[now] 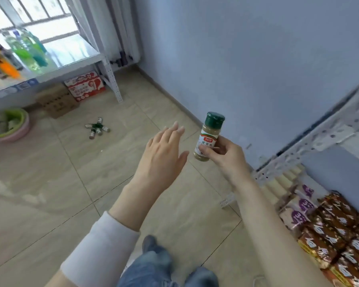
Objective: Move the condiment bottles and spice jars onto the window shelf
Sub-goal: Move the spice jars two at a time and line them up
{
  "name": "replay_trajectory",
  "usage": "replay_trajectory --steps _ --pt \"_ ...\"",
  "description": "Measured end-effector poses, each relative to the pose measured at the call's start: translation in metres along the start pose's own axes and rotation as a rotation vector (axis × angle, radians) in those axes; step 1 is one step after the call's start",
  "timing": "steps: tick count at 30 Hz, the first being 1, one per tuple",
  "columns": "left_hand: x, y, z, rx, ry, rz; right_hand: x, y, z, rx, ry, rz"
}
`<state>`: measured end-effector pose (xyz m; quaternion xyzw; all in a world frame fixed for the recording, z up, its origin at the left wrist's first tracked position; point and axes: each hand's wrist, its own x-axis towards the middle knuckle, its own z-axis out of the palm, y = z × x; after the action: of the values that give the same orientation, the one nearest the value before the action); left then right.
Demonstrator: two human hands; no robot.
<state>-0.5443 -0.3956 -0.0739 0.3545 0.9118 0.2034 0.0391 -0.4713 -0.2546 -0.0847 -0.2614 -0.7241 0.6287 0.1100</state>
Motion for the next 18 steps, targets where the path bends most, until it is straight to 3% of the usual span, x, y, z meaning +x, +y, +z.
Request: replay_trajectory --steps 8,18 --pt "-0.01 -0.175 -0.042 -0.022 0.062 -0.354 0.073 -0.016 0.196 0.021 -0.33 0.069" --pt "0.068 -0.299 -0.057 -0.126 0.135 -0.563 0.199 -0.03 0.312 -0.073 -0.607 0.119"
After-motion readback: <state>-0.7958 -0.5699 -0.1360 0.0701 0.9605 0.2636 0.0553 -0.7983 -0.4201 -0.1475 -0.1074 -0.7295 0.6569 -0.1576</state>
